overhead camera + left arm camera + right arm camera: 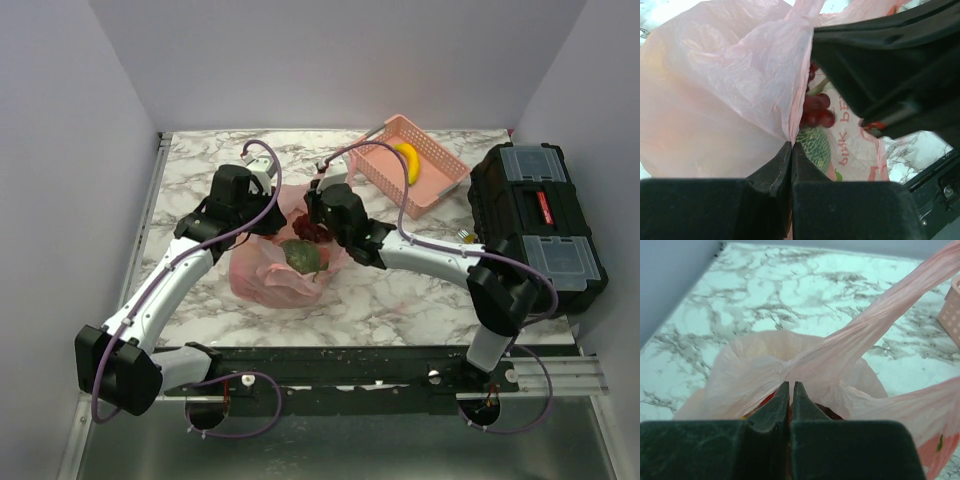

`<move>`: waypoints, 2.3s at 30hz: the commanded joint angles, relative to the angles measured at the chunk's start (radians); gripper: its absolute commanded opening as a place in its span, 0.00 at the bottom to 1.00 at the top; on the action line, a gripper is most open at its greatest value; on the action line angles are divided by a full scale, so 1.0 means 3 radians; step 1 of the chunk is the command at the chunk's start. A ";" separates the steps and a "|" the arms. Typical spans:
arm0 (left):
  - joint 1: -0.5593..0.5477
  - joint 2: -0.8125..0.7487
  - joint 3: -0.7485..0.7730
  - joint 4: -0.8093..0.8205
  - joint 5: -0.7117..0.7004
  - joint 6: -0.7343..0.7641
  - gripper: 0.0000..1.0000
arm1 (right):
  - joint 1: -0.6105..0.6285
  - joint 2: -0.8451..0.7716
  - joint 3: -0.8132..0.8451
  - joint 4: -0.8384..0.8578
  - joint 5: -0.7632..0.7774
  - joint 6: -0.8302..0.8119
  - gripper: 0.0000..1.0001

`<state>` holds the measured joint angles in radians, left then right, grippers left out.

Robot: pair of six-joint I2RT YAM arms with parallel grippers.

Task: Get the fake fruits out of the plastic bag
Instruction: Take out the fake fruit from the plastic bag, then place the fake fruit in the bin.

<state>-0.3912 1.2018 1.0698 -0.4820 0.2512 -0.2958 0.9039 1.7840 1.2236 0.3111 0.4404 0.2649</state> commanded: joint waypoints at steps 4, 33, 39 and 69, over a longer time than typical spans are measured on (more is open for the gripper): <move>-0.0020 0.0064 0.0100 -0.0059 0.0053 0.0040 0.00 | -0.0010 -0.0432 0.0041 -0.0005 -0.0120 0.0002 0.01; -0.0031 0.0011 0.0090 -0.0055 0.0031 0.0043 0.00 | -0.0012 -0.1113 0.0782 -0.0263 0.0116 -0.0176 0.01; -0.0030 -0.0033 0.0095 -0.0070 -0.0022 0.0064 0.00 | -0.0011 -0.1352 0.0672 -0.0270 0.0573 -0.0490 0.01; -0.0031 -0.0099 0.0020 0.0027 0.0226 0.0140 0.00 | -0.1700 -0.0618 0.0694 0.0067 0.1038 -0.1180 0.01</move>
<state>-0.3950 1.1965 1.0714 -0.4953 0.2710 -0.2745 0.4240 1.5108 1.3327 0.2676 0.7544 -0.0029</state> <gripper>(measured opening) 0.003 0.026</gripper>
